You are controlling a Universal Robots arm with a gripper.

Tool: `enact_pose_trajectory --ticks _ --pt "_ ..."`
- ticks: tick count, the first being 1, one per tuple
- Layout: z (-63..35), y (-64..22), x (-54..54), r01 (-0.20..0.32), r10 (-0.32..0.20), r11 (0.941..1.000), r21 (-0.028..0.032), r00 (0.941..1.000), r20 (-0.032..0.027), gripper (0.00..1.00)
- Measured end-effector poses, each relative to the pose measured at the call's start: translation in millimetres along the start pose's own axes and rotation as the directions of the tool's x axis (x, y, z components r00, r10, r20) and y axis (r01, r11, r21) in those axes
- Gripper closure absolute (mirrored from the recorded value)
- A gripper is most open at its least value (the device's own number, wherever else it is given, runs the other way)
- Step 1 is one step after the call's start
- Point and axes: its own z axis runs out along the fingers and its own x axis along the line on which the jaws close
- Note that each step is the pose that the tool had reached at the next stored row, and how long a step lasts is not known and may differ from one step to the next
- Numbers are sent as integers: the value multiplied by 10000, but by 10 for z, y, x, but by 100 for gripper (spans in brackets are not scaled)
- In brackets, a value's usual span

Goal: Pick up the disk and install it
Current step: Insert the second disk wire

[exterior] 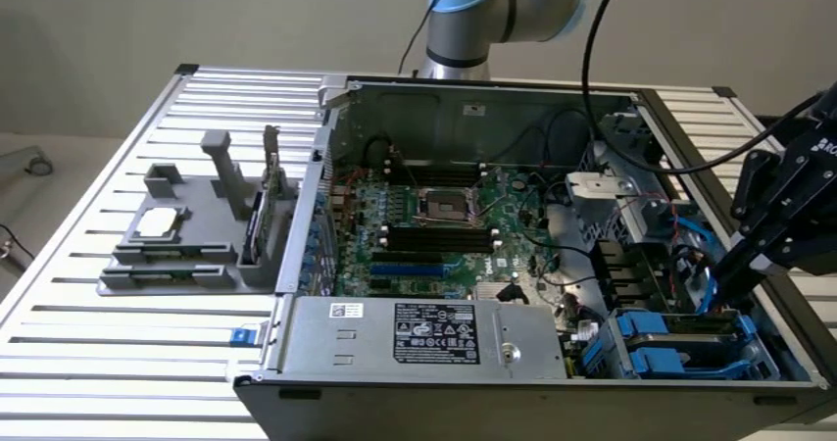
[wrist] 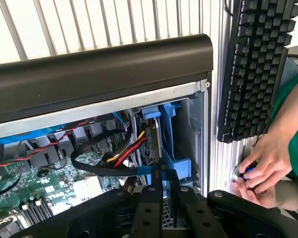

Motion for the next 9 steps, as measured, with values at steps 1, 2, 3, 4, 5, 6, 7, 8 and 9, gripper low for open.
enact_pose_trajectory --ticks 1,2,3,4,5,6,7,8,9 --pt "3 2 -9 11 -11 10000 1 10000 -19 84" --pt "6 3 -18 20 -20 10000 2 10000 -40 84" --pt "9 2 -25 27 -27 10000 4 10000 -58 84" --pt "12 0 -31 35 -35 10000 5 10000 -78 84" --pt "14 -5 -36 42 -42 10000 7 9999 -99 84" --pt "17 -13 -40 50 -50 10000 10 9999 -122 84" --pt "22 -25 -43 55 -55 10000 12 9999 -134 84" --pt "25 -44 -49 60 -60 10000 14 9999 -150 84" --pt "26 -73 -57 71 -71 10000 17 9998 -177 84"
